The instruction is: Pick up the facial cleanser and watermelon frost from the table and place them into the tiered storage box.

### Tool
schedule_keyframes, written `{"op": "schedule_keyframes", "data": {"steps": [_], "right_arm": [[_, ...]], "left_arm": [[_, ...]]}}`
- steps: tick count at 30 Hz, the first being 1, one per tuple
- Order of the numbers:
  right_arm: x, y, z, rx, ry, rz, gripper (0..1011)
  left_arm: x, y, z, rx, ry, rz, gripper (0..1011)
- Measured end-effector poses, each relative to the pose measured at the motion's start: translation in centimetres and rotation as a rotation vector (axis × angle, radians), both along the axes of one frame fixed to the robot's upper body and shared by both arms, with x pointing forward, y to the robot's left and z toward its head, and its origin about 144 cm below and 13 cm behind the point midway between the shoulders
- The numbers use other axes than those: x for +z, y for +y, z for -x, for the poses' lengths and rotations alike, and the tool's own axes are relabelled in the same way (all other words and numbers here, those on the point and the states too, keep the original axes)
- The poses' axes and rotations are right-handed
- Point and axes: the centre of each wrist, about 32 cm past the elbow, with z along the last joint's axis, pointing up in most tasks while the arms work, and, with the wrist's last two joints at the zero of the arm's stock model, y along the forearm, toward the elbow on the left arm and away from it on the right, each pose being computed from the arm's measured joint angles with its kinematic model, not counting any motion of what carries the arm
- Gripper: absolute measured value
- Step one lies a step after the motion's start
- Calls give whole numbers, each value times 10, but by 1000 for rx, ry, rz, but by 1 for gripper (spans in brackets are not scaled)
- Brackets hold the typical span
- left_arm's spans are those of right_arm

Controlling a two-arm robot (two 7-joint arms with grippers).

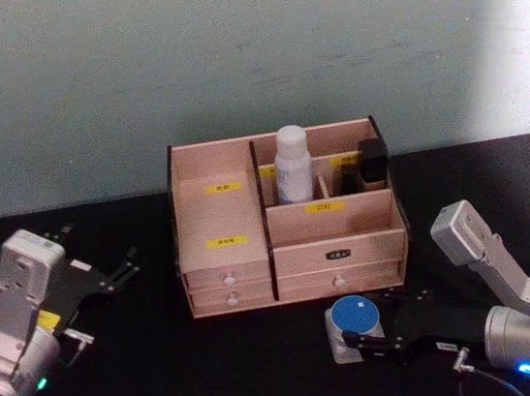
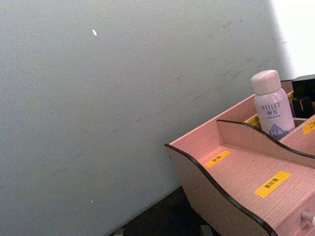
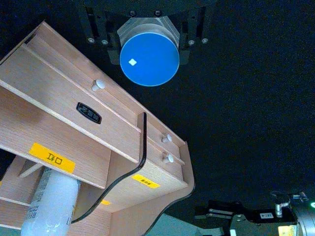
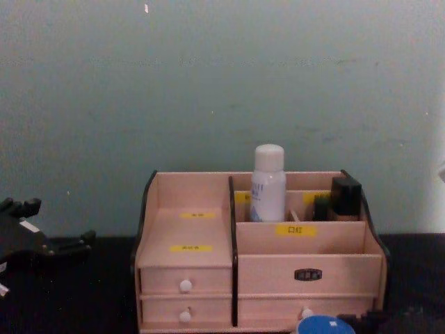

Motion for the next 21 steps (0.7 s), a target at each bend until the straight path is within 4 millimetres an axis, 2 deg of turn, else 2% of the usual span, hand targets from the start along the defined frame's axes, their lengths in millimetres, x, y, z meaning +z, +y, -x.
{"op": "schedule_keyframes", "data": {"steps": [14, 21], "right_arm": [[0, 0, 0, 0, 2, -5, 712], [9, -2, 2, 6, -20, -34, 712]], "left_arm": [[0, 0, 0, 0, 0, 0, 1001], [0, 0, 0, 0, 0, 0, 1001]]}}
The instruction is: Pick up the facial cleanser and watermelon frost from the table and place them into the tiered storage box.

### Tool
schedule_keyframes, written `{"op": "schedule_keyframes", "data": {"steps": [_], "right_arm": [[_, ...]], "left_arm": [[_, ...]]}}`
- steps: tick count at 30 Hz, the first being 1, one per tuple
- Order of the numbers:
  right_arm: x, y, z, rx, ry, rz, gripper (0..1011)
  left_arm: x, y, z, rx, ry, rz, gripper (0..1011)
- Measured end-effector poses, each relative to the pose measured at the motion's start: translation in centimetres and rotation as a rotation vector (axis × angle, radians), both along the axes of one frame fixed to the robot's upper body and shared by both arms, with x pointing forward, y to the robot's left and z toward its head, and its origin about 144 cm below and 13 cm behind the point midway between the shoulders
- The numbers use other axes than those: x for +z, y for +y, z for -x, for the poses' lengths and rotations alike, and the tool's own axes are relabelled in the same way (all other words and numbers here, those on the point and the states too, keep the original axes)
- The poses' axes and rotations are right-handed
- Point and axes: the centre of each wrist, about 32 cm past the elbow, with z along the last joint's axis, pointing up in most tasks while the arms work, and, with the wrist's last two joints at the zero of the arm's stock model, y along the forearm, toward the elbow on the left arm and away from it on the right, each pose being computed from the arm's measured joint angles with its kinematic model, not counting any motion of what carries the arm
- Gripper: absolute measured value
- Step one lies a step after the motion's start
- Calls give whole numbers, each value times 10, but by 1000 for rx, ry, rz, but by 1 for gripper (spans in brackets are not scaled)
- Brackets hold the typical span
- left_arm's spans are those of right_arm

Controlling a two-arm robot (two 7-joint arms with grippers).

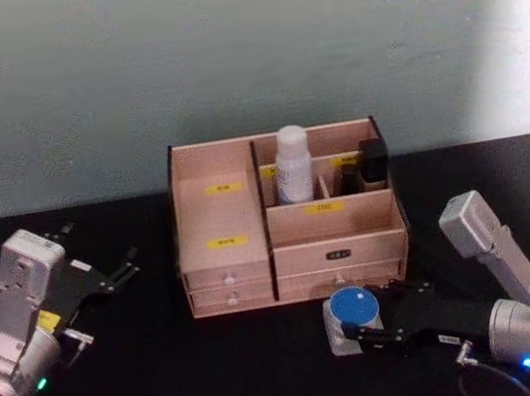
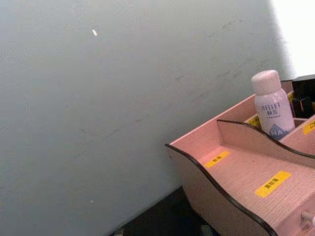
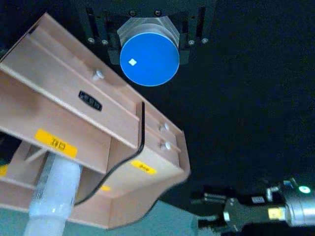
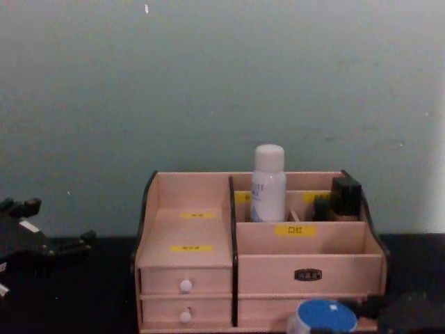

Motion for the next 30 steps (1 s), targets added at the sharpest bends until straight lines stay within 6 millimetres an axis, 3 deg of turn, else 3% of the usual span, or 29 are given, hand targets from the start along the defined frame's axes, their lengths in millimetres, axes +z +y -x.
{"op": "schedule_keyframes", "data": {"steps": [15, 30], "right_arm": [[37, 1, 2, 49, -65, -31, 712], [62, 24, -35, 103, -118, -50, 712]], "left_arm": [[0, 0, 0, 0, 0, 0, 1001], [0, 0, 0, 0, 0, 0, 1001]]}}
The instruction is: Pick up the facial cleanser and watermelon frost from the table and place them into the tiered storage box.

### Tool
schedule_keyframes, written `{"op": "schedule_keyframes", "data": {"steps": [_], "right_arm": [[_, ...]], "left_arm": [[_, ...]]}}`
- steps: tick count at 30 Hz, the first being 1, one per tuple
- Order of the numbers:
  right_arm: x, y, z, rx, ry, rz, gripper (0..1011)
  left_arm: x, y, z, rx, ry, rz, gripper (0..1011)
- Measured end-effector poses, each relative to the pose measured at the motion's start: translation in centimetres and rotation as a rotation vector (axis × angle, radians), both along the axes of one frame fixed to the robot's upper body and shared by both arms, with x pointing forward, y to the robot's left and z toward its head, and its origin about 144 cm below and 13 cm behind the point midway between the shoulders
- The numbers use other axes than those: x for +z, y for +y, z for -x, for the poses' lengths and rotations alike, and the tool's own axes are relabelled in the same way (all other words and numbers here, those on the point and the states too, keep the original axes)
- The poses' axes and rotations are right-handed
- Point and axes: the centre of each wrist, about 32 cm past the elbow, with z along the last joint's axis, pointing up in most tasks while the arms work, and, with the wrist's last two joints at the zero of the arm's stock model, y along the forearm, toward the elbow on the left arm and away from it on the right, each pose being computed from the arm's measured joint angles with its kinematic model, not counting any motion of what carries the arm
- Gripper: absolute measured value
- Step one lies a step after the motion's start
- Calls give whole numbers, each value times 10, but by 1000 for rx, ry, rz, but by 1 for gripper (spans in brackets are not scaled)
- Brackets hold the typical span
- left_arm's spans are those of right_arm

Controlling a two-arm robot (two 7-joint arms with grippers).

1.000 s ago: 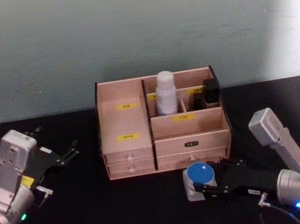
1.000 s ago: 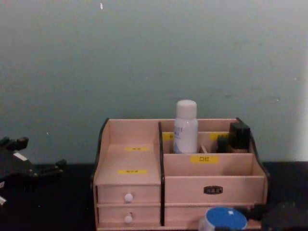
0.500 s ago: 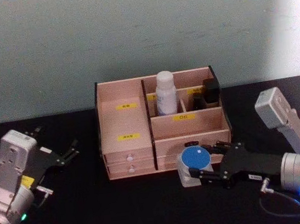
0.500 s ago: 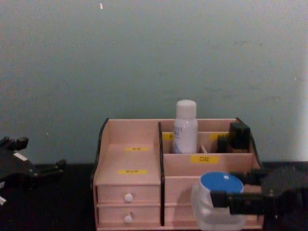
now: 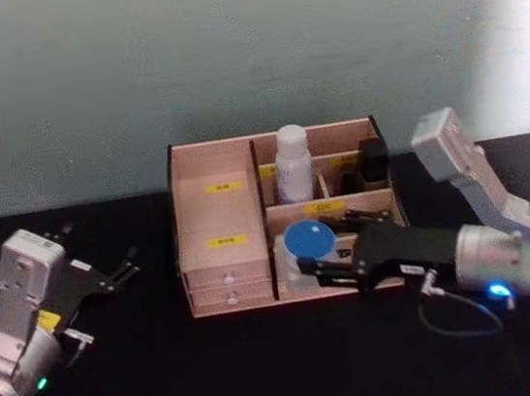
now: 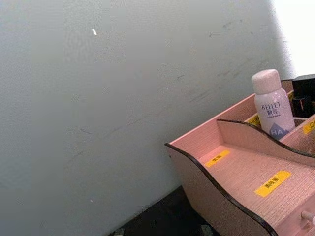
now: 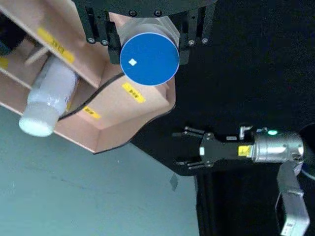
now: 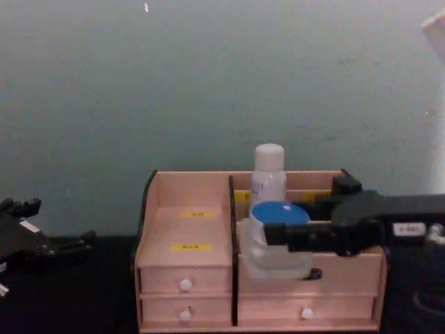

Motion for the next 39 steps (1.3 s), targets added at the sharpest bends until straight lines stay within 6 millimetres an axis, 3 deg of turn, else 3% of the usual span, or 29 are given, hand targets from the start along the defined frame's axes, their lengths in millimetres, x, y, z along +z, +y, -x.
{"op": "schedule_keyframes", "data": {"steps": [21, 39], "right_arm": [[17, 52, -79, 23, -39, -22, 712], [2, 78, -107, 2, 21, -27, 712]], "left_arm": [[0, 0, 0, 0, 0, 0, 1001], [0, 0, 0, 0, 0, 0, 1001]]}}
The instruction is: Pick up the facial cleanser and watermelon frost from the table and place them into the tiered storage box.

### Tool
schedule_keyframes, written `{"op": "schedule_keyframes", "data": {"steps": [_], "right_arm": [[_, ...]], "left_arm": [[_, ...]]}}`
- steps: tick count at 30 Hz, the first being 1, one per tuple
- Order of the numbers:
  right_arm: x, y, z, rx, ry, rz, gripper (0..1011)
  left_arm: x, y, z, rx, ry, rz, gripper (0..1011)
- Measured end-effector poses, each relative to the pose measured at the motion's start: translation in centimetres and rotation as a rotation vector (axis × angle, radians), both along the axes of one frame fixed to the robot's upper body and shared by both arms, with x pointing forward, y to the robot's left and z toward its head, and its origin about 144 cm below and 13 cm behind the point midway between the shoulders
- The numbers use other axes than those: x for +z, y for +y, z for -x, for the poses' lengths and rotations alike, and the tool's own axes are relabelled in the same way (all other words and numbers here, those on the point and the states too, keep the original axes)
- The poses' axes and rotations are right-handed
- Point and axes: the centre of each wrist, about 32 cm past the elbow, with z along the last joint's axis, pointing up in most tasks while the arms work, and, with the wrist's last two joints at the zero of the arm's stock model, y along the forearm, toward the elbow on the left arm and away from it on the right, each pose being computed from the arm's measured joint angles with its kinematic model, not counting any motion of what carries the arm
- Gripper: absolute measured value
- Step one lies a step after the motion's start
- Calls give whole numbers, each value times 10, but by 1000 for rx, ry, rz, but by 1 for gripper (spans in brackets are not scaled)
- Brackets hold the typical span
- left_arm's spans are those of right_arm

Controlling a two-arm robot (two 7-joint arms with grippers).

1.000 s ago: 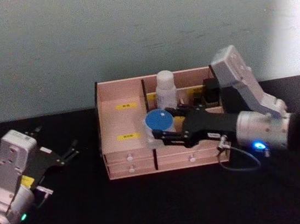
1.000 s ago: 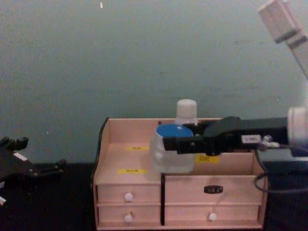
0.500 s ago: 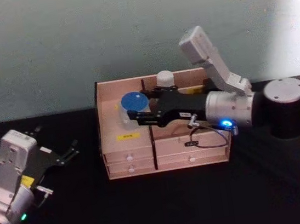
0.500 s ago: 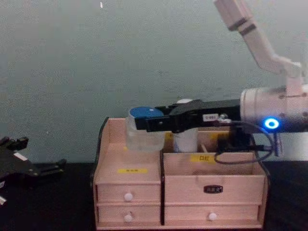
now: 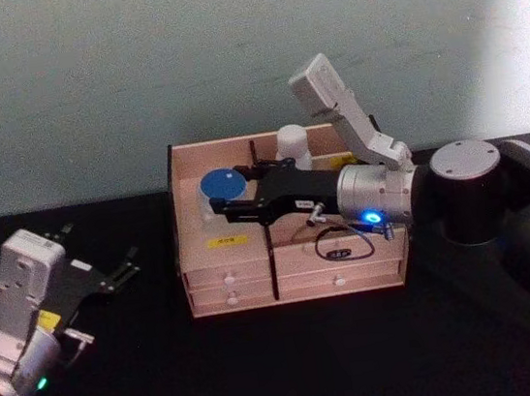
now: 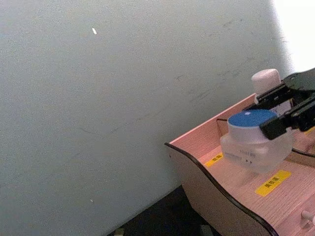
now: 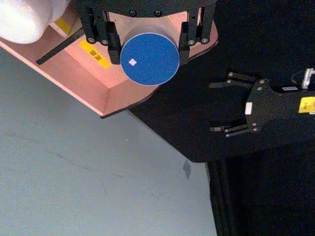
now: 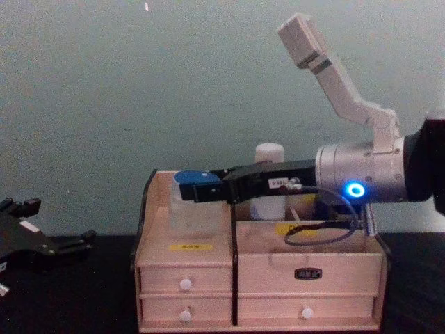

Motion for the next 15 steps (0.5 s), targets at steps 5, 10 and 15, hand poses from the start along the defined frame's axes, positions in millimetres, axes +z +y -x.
{"op": "schedule_keyframes", "data": {"steps": [5, 10, 15], "right_arm": [[-4, 3, -2, -4, 15, 3, 712], [-8, 4, -4, -8, 26, 12, 712], [-10, 5, -5, -13, 34, 20, 712]], "left_arm": [[0, 0, 0, 0, 0, 0, 1002], [0, 0, 0, 0, 0, 0, 1001], [0, 0, 0, 0, 0, 0, 1001]]}}
